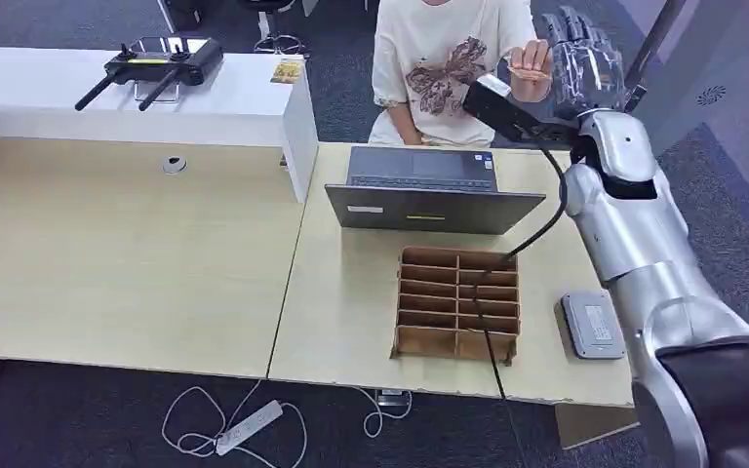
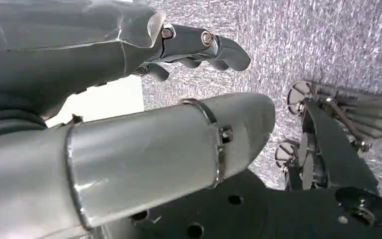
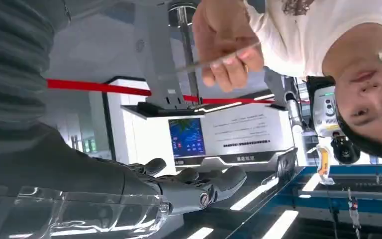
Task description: Pass the card to the sensor for recognition and then transmit it.
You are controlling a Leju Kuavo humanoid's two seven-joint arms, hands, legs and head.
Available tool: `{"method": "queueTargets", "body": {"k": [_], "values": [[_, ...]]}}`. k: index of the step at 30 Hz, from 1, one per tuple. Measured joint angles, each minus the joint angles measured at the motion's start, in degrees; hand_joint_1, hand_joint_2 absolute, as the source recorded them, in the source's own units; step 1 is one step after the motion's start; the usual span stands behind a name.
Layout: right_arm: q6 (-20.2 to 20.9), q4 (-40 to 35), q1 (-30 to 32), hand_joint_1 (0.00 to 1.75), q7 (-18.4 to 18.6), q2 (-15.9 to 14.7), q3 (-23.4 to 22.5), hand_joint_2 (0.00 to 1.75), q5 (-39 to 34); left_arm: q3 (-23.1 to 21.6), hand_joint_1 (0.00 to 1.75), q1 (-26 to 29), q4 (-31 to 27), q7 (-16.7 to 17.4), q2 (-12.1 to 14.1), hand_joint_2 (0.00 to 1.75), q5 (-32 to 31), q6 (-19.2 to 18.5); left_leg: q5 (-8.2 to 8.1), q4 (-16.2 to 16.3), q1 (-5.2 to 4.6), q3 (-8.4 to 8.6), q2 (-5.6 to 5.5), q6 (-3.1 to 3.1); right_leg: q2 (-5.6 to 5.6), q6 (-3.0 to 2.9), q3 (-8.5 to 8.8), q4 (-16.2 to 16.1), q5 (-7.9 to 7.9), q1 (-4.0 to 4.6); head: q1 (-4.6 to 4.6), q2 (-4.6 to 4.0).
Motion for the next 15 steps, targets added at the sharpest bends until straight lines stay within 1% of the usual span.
{"method": "queueTargets", "body": {"k": [4, 9, 15], "values": [[-0.06, 4.01, -1.89, 0.0, 0.59, 0.33, 0.65, 1.75, 0.83, 0.09, 0.0, 0.02, 0.0, 0.13, 0.28, 0.0, 0.0, -0.09, 0.0, 0.0, 0.0, 0.0, 0.0, 0.0, 0.0, 0.0, 0.0, 0.0, 0.0, 0.0, 0.0, 0.0], [-0.55, 7.1, -3.32, 0.0, 0.74, 0.35, 0.79, 1.75, 1.44, 0.09, 0.0, 0.02, 0.0, 0.13, 0.46, 0.0, 0.0, -0.2, 0.0, 0.01, -0.02, 0.01, 0.02, 0.0, 0.01, 0.01, 0.0, -0.01, 0.01, 0.0, 0.02, 0.0], [-0.68, 8.24, -3.63, 0.0, 0.74, 0.35, 0.79, 1.75, 1.51, 0.09, 0.0, 0.01, 0.0, 0.15, 0.52, 0.0, 0.0, -0.26, 0.0, 0.03, -0.02, 0.01, 0.01, 0.0, 0.01, 0.02, 0.01, -0.01, 0.02, 0.0, 0.02, 0.0]]}}
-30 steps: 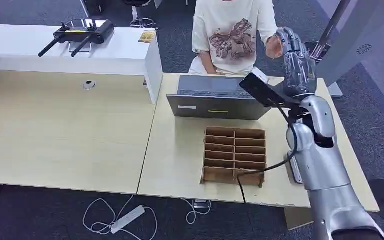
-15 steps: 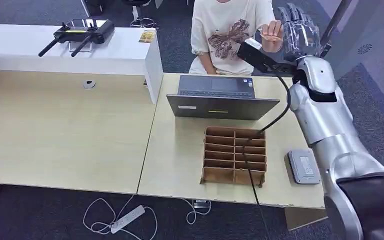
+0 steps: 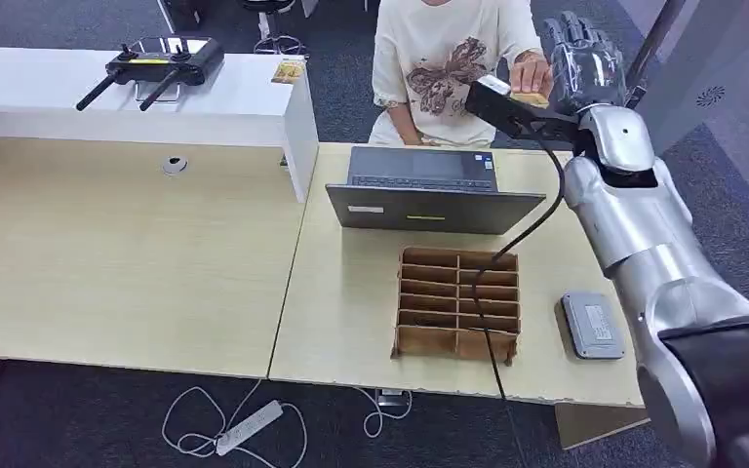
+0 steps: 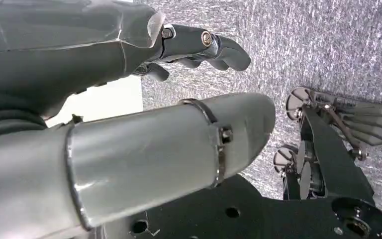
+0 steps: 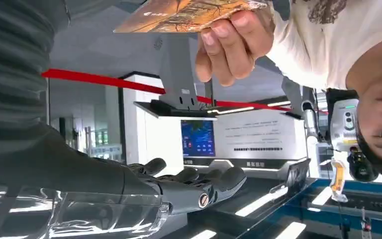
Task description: Pass the card to the sensor for recognition and then transmit it.
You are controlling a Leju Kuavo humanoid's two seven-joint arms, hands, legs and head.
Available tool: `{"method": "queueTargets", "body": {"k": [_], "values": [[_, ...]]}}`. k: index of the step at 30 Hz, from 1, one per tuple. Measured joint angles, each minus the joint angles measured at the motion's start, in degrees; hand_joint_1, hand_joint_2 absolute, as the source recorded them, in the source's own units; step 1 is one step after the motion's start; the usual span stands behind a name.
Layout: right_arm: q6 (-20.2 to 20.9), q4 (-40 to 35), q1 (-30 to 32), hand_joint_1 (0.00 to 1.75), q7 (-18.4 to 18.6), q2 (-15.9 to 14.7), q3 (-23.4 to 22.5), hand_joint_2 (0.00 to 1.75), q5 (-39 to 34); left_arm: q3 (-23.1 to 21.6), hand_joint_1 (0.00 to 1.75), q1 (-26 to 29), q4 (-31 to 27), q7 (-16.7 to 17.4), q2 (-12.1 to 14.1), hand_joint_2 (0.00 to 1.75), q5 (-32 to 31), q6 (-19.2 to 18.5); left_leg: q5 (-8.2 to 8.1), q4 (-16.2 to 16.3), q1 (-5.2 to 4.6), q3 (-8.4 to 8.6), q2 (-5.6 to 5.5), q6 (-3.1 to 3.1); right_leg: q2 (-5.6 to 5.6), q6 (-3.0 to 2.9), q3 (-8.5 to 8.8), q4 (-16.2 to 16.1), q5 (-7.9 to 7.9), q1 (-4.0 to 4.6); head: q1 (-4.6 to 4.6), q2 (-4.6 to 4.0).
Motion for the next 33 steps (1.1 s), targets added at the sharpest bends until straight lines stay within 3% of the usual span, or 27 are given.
{"method": "queueTargets", "body": {"k": [6, 7, 8, 33], "values": [[-0.22, 1.94, -0.24, 0.0, 0.04, 0.0, 0.0, 1.75, 0.35, 0.0, 0.0, 0.0, 0.0, 0.0, 0.07, 0.0, 0.0, 0.0, 0.0, 0.01, 0.01, 0.0, 0.0, 0.0, 0.0, 0.0, -0.01, 0.01, 0.0, 0.0, 0.0, 0.0], [-0.67, 2.38, -0.31, 1.45, 0.04, 0.0, 0.0, 1.75, 1.03, 0.0, 0.0, 0.0, 0.0, 0.0, 0.07, 0.0, 0.0, -0.02, 0.0, 0.0, 0.01, 0.0, 0.0, 0.0, 0.0, 0.0, -0.01, 0.0, 0.0, 0.0, 0.0, 0.0], [-0.92, 2.58, -0.33, 1.69, 0.04, 0.0, 0.0, 1.75, 1.27, 0.0, 0.0, 0.0, 0.0, 0.0, 0.09, 0.0, 0.0, -0.04, 0.0, 0.0, 0.01, 0.0, 0.0, 0.0, 0.0, 0.0, -0.01, 0.01, 0.0, 0.0, 0.0, 0.0], [-2.8, 3.28, -0.37, 1.75, -1.2, -0.48, -0.46, 1.75, 3.96, -0.04, 0.0, 0.0, 0.0, -0.02, 0.37, 0.0, 0.77, -0.17, 0.0, 0.01, 0.01, 0.01, 0.02, 0.0, 0.02, 0.0, -0.01, 0.0, 0.0, 0.0, -0.02, 0.0]]}}
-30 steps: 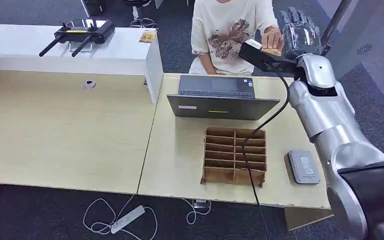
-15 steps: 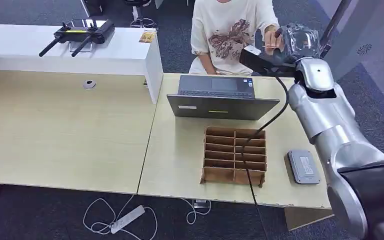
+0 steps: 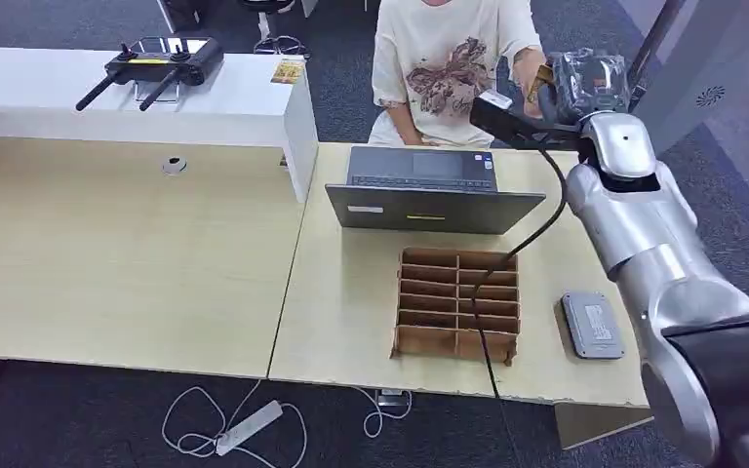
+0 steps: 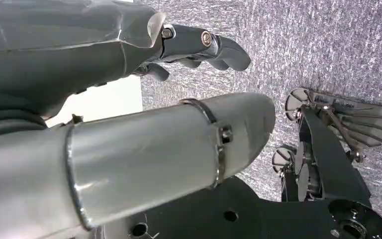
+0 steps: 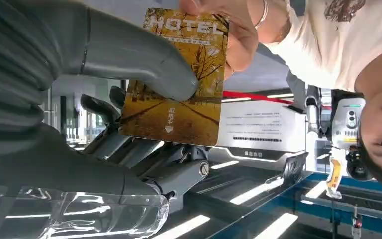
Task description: Pass the card to the sensor for recognition and then transmit it.
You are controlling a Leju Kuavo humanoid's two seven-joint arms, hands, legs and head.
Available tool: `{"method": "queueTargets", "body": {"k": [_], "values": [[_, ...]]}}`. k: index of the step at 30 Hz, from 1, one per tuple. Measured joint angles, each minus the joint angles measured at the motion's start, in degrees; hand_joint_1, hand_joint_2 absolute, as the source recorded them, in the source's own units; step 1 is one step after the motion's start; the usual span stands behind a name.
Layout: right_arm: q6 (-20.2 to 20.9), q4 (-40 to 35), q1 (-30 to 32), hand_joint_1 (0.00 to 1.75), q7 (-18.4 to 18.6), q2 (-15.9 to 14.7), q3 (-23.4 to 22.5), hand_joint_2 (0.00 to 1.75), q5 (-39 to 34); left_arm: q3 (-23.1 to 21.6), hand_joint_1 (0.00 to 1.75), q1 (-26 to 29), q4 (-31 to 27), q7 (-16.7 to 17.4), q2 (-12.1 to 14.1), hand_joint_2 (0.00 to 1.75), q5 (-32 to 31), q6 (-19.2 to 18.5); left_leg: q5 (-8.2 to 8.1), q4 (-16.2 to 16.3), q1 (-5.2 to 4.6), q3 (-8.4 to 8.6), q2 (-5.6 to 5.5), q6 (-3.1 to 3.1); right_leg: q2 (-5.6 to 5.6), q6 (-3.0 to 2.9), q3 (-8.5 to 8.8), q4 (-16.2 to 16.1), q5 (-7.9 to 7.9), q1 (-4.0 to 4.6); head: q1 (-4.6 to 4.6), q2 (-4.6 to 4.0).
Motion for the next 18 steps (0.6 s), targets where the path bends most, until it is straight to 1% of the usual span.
{"method": "queueTargets", "body": {"k": [18], "values": [[0.0, 0.02, 0.0, 1.75, -0.02, -0.11, -0.31, 1.75, 0.0, -0.02, 0.0, 0.0, 0.0, 0.0, 0.0, 0.0, 0.02, 0.0, 0.0, 0.0, 0.0, 0.0, 0.0, 0.0, 0.01, 0.0, 0.0, 0.0, 0.0, 0.0, 0.02, 0.0]]}}
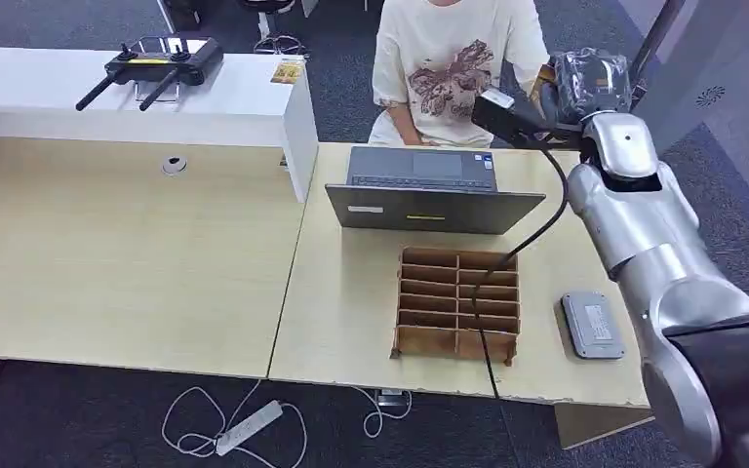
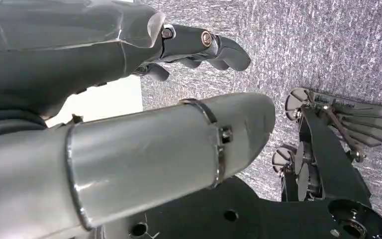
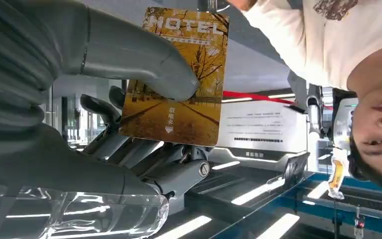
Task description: Pass the card to the sensor for recognition and then transmit it.
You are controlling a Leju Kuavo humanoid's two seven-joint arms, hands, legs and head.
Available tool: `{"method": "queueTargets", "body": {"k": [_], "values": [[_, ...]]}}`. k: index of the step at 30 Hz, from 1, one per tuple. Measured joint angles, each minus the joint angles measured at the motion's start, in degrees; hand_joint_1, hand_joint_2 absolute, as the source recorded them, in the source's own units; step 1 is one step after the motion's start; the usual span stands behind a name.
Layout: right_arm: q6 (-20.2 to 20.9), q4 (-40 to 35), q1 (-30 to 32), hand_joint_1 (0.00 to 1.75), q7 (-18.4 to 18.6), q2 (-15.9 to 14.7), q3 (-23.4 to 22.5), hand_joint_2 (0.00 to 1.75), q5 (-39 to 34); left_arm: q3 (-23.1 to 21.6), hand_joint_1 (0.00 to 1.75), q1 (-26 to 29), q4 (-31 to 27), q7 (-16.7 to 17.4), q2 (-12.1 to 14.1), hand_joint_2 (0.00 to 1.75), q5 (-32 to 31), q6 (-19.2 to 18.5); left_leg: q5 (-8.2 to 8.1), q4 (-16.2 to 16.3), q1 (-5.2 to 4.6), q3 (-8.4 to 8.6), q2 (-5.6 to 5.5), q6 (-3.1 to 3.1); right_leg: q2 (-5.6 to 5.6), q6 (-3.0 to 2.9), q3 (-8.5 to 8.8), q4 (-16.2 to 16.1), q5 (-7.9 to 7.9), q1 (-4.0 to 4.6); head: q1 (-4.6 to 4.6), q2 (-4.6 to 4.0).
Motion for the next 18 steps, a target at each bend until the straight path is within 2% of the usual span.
{"method": "queueTargets", "body": {"k": [12, 15, 18], "values": [[-0.18, 0.13, 0.01, 1.75, -0.83, -0.07, -0.33, 1.75, -0.99, 0.0, 0.0, 0.0, 0.0, 0.0, 0.0, 0.0, 0.24, 0.0, 0.0, 0.0, 0.0, 0.0, 0.0, 0.0, 0.0, 0.0, 0.0, 0.0, 0.0, 0.0, -0.02, 0.0], [-0.31, 0.13, 0.01, 1.75, -2.51, -0.07, -1.29, 1.75, -2.85, 0.0, 0.0, 0.0, 0.0, 0.0, 0.0, 0.0, 0.44, 0.02, 0.0, 0.0, 0.0, -0.01, 0.0, 0.0, 0.0, 0.0, 0.0, 0.0, 0.0, 0.0, 0.0, 0.0], [1.84, 0.09, 0.05, 1.75, -6.39, -0.04, -3.28, 1.75, -8.29, -0.02, 0.0, 0.0, 0.0, 0.0, 0.0, 0.0, 0.92, 0.09, 0.0, 0.0, 0.0, -0.02, -0.01, 0.0, -0.01, 0.0, 0.01, 0.0, 0.0, 0.0, 0.0, 0.0]]}}
